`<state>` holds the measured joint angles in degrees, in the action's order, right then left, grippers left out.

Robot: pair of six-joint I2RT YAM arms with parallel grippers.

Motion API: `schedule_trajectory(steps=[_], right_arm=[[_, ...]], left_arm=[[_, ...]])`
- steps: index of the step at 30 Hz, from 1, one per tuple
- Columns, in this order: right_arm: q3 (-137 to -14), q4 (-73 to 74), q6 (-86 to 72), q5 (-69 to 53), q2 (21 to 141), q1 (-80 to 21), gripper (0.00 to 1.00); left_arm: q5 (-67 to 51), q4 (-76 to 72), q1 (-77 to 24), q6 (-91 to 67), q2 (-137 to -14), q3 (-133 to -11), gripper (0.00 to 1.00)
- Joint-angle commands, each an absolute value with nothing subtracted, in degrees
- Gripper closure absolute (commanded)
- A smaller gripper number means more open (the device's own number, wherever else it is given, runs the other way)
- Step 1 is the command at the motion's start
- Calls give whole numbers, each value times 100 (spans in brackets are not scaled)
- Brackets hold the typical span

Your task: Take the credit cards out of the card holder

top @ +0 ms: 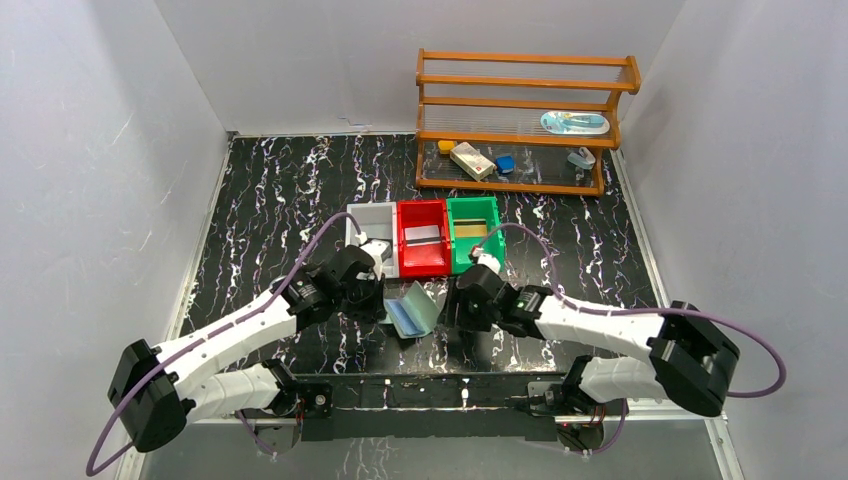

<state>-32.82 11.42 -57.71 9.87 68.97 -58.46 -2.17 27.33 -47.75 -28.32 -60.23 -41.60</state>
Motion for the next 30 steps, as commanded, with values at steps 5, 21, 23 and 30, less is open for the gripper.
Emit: schedule_trajectory(steps=[5, 21, 23, 30], right_arm=[[-4511, 846, -4927, 600, 7954, -5813, 34], [-2591, -300, -6692, 530, 7301, -5813, 79], [-1971, -985, -7126, 372, 7240, -5812, 77], [-2100, -170, -7211, 676, 7341, -5814, 61]], left_arm=[[-495, 2819, -4776, -2435, -6113, -4470, 100], [219, 2650, -4775, -3083, -5346, -3828, 100], [-156, 2380, -4759, -3067, -5370, -3826, 100], [-708, 2320, -4770, -2769, -6127, -4437, 100]])
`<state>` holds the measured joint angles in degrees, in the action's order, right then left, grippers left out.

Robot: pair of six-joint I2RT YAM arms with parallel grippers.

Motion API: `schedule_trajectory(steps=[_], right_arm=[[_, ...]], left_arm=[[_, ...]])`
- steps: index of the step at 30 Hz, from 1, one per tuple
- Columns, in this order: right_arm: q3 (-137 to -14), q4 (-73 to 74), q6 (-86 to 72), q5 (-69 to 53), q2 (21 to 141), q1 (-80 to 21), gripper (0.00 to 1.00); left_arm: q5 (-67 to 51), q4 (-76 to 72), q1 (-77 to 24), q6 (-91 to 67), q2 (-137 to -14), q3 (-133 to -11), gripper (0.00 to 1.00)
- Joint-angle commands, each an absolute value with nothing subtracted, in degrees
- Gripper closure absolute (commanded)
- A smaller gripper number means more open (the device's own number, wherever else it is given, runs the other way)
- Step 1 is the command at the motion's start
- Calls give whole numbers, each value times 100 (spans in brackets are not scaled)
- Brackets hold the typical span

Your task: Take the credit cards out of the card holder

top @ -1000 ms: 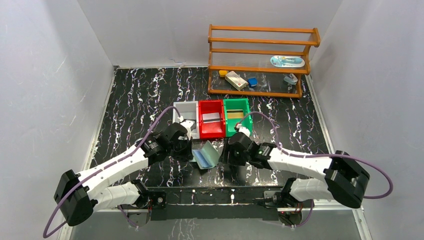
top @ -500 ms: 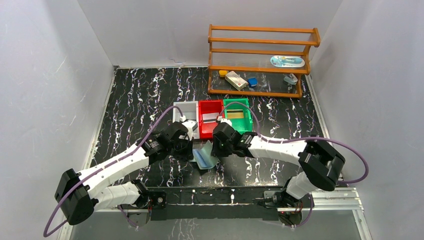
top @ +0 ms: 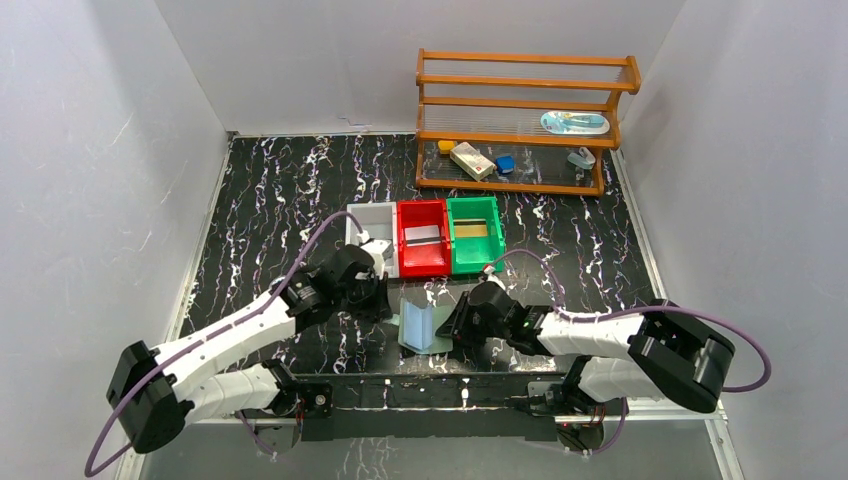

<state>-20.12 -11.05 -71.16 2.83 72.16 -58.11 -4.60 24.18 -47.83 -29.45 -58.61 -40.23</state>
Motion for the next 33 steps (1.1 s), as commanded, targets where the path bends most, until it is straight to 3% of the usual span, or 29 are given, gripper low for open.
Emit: schedule_trajectory(steps=[1, 9, 20, 33], right_arm=[[-2200, 18, -7180, 777, 7244, -5817, 59], [-2737, 881, -6479, 1305, 5922, -5811, 37], [-2961, 620, -6378, 1073, 5762, -5811, 34], [-3265, 13, -6100, 569, 6523, -5814, 36]], left_arm=[[-696, 2376, -4762, -2742, -6196, -4503, 100], [-1354, 2338, -4768, -2621, -6277, -4959, 100], [-1266, 2600, -4770, -2568, -6637, -5068, 100], [-74, 2975, -4774, -3806, -5445, -3495, 100]])
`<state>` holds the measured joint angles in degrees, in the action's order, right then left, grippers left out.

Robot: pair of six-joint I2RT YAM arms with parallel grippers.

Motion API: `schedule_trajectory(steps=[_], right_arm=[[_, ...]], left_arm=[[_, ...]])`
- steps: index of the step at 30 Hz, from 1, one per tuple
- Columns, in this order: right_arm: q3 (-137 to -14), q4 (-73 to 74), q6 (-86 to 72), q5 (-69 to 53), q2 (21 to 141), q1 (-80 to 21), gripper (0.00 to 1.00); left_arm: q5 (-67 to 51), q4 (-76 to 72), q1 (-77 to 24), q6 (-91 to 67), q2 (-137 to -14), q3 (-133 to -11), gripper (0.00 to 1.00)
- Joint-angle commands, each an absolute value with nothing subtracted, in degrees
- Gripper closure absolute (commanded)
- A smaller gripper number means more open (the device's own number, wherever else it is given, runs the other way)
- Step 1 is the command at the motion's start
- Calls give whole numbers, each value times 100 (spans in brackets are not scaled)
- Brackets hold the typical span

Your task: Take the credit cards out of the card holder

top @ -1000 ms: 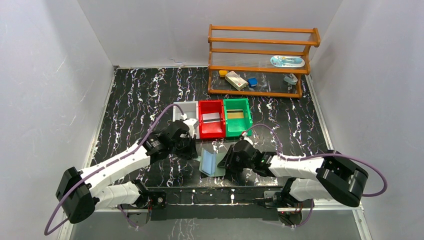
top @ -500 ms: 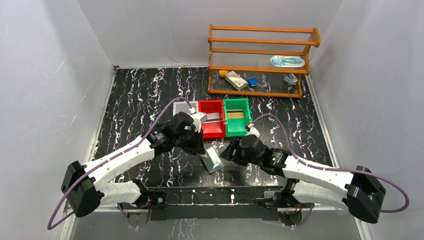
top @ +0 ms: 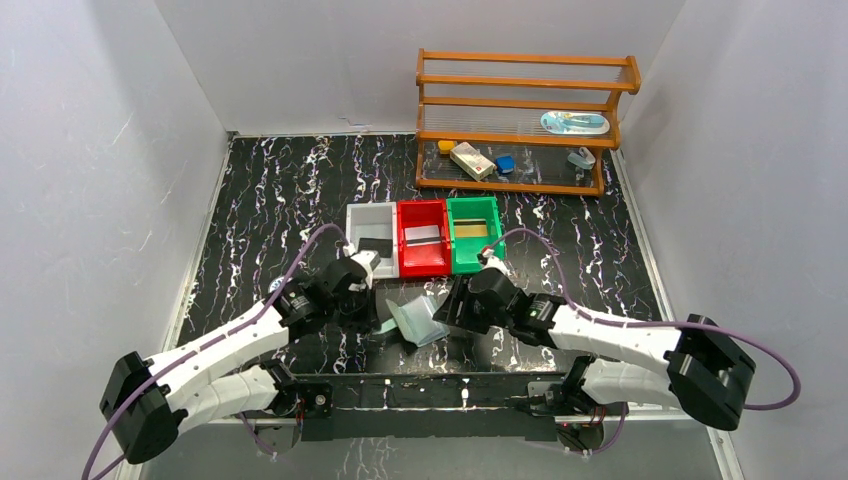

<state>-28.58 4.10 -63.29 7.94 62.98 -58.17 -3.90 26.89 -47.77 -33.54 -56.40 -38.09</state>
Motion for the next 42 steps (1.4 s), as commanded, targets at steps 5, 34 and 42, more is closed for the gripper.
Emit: schedule_trajectory(steps=[5, 34, 42], right_arm=[[-3544, -75, -5919, 291, 6980, -5812, 36], [-4129, -2617, -5735, -1970, 9324, -6007, 30], [-3882, -2377, -6408, -1053, 9645, -6020, 29]], left_arm=[[14, 3010, -4779, -3985, -5345, -3403, 100], [1121, 2995, -4748, -4132, -6386, -3557, 100], [1409, 3091, -4532, -3873, -6614, -3745, 100]])
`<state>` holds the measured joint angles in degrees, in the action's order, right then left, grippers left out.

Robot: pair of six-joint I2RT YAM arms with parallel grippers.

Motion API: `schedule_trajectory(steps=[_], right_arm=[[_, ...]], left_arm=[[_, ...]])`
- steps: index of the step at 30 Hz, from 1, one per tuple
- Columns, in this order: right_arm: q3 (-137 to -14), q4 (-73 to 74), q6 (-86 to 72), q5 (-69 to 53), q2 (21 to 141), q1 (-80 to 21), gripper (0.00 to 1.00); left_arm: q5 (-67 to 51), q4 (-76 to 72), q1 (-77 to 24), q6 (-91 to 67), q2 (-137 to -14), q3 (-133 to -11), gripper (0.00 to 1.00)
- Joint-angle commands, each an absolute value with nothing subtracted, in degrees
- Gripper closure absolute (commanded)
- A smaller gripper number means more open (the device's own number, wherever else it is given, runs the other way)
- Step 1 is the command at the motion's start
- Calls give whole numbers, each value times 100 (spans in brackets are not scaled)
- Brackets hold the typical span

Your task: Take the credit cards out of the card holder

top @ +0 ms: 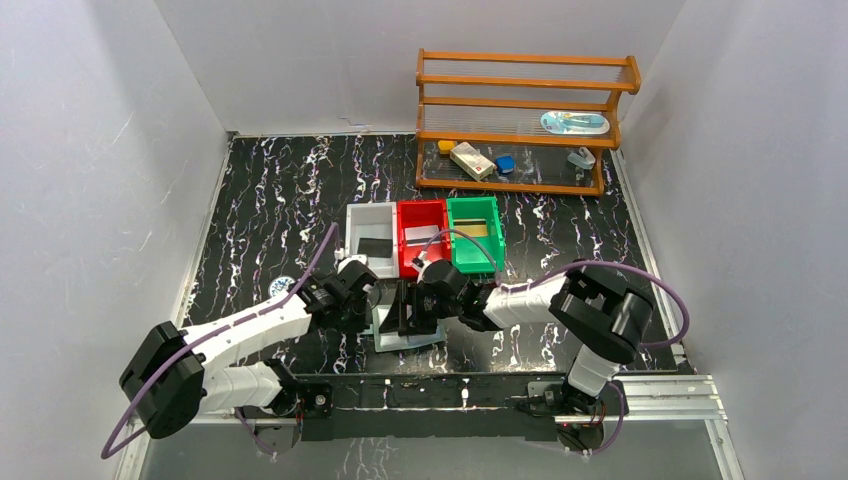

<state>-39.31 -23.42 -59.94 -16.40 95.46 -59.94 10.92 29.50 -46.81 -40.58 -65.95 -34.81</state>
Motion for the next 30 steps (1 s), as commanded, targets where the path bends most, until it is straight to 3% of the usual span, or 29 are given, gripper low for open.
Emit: schedule_trajectory(steps=[1, 5, 6, 11, 14, 18, 22, 26, 30], right_arm=[[-3878, -2210, -6500, -888, 9664, -6020, 31], [-3762, -1937, -6770, -473, 9623, -6059, 44], [-3716, -1880, -6828, -379, 9599, -6063, 47], [-3410, -2116, -7095, -251, 9616, -6073, 54], [-3340, -2292, -7175, -304, 9720, -6071, 55], [-3262, -2427, -7222, -297, 9773, -6082, 56], [-3161, -2619, -7236, -297, 9704, -6076, 57], [-3102, -2706, -7232, -285, 9670, -6082, 60], [-3052, -2808, -7238, -334, 9684, -6078, 61]], left_arm=[[1410, 3084, -4501, -3829, -6630, -3790, 100], [1463, 3135, -4444, -3730, -6702, -4017, 100], [1475, 3179, -4439, -3727, -6725, -4103, 96], [1177, 3243, -4434, -3734, -6721, -4465, 47], [896, 3244, -4438, -3757, -6614, -4648, 35], [-67, 2681, -4438, -3553, -6406, -4587, 35], [-810, 1997, -4438, -3576, -6547, -4346, 43], [-610, 1928, -4426, -3788, -6966, -4318, 58], [-215, 2003, -4417, -3971, -7286, -4320, 68]])
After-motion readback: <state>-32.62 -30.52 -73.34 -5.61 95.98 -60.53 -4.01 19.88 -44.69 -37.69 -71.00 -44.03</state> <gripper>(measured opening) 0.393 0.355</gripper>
